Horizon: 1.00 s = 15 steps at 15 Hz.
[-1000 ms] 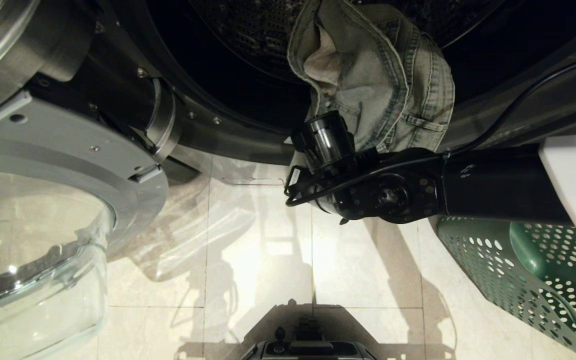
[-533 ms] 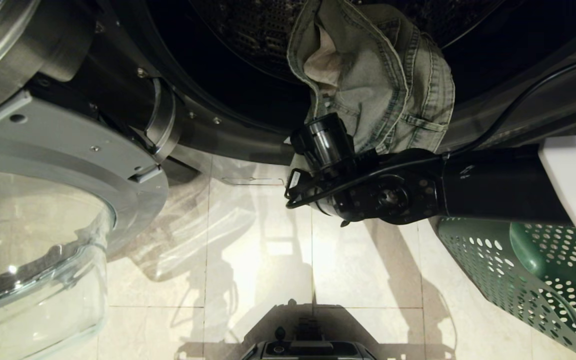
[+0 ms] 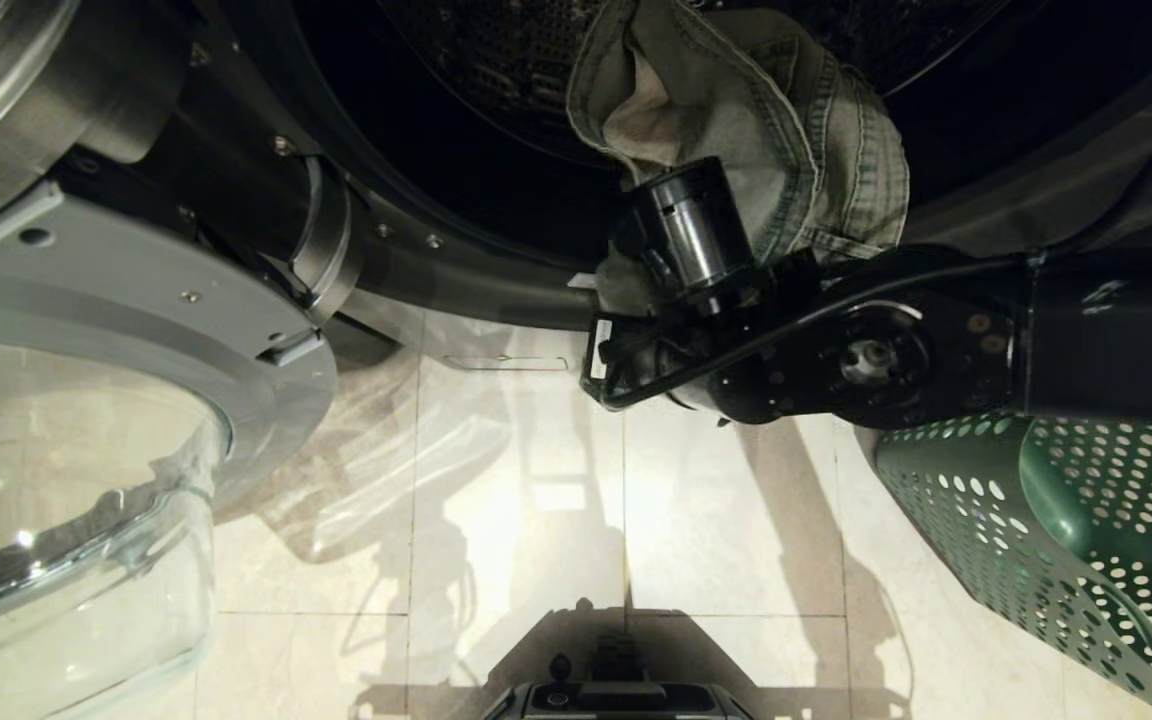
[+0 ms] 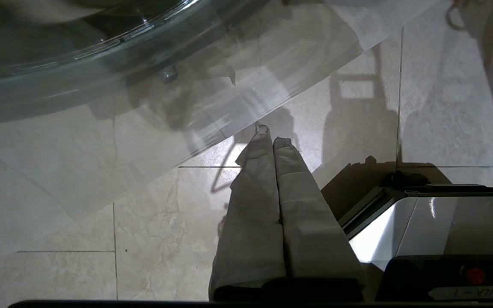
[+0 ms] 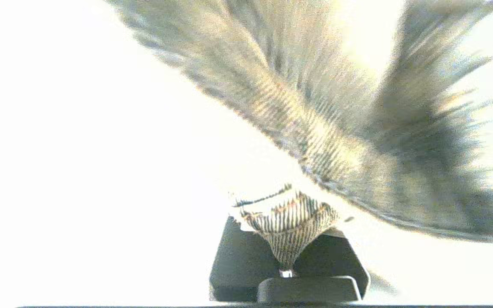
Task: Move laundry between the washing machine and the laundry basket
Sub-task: Pick a cloth and place it into the basket
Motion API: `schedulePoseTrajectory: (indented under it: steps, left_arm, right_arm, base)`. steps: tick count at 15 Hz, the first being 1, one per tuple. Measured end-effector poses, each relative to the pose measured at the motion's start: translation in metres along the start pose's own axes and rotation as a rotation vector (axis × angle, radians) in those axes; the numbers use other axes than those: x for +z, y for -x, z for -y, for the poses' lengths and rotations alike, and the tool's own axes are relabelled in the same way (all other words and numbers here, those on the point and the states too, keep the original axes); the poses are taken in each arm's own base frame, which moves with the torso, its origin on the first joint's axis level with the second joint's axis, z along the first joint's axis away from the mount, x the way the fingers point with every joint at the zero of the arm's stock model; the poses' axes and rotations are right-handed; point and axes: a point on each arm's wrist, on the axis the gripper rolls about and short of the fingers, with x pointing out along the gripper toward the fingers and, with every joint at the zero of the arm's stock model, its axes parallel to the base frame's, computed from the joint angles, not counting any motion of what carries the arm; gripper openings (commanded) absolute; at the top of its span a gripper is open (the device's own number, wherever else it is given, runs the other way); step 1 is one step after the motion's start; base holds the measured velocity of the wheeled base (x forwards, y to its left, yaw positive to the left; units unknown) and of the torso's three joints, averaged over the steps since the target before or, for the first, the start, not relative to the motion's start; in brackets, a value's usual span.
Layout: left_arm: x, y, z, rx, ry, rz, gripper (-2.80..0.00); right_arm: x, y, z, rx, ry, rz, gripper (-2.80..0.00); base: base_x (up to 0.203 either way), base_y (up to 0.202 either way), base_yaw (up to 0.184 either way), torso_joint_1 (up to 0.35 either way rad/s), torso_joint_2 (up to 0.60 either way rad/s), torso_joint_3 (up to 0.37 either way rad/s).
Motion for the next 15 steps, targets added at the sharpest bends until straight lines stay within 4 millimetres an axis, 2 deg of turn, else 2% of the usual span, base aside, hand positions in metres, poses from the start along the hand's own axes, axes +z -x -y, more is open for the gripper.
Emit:
schedulePoseTrajectory:
  steps: [9,15]
  left_arm:
    - [0.0,0.0,0.0,0.0,0.0,0.0,-2.8]
    - [0.0,0.0,0.0,0.0,0.0,0.0,-2.8]
  right_arm:
    - [0.058,0.038,-0.007,-0.01,0.143,0.416,-2.8]
    - [0.072,0.044,-0.009,-0.019,0.206,0.612,-2.8]
  base:
    - [0.0,0.0,0.0,0.0,0.0,0.0]
    - [0.0,0.0,0.0,0.0,0.0,0.0]
